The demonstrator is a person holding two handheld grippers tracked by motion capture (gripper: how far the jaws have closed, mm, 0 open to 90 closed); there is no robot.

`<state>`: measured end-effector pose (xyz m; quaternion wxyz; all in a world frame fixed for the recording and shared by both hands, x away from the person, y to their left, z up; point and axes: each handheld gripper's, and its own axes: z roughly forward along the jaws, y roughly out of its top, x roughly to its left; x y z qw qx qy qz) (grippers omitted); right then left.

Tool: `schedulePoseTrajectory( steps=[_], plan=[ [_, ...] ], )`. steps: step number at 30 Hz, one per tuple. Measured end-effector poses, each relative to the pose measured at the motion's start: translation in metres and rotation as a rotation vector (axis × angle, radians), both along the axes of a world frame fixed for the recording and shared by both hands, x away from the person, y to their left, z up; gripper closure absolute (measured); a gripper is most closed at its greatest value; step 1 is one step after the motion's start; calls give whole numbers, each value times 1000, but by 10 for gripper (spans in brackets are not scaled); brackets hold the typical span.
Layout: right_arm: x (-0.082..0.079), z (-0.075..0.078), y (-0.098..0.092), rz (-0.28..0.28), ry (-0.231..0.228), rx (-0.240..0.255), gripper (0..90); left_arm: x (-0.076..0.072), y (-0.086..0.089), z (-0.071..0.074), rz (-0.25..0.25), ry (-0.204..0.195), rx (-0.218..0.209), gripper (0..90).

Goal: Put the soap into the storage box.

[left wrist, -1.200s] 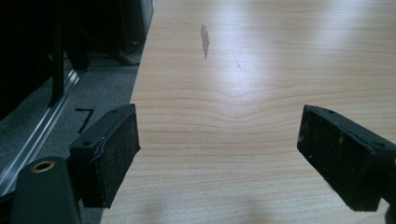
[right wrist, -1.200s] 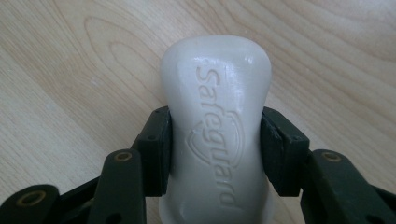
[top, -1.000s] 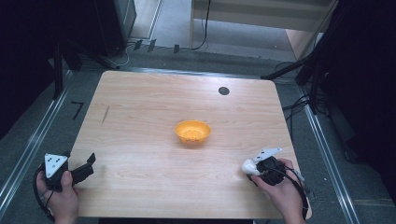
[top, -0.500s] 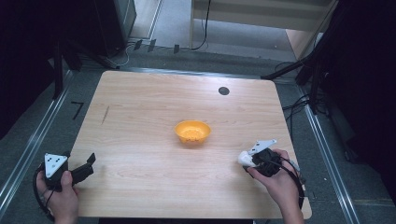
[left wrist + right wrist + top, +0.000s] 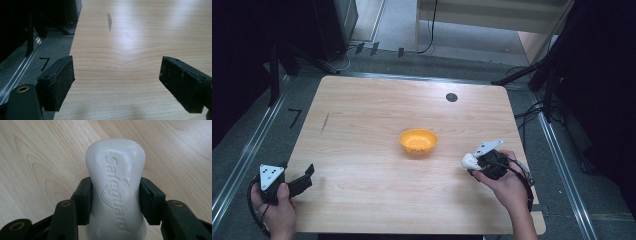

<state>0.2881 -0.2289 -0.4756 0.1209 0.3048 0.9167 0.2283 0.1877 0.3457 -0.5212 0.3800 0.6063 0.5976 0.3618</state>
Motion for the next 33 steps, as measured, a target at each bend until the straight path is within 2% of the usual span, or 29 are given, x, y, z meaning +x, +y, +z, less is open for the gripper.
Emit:
schedulePoseTrajectory(
  steps=[17, 22, 33],
  plan=[
    [25, 7, 25, 92, -6, -14, 513, 0, 0, 0, -2, 1, 0, 132],
    [31, 7, 33, 126, -16, -38, 513, 0, 0, 0, -2, 1, -1, 132],
    [44, 10, 48, 190, -15, -29, 512, 0, 0, 0, -5, 3, -1, 132]
  ],
)
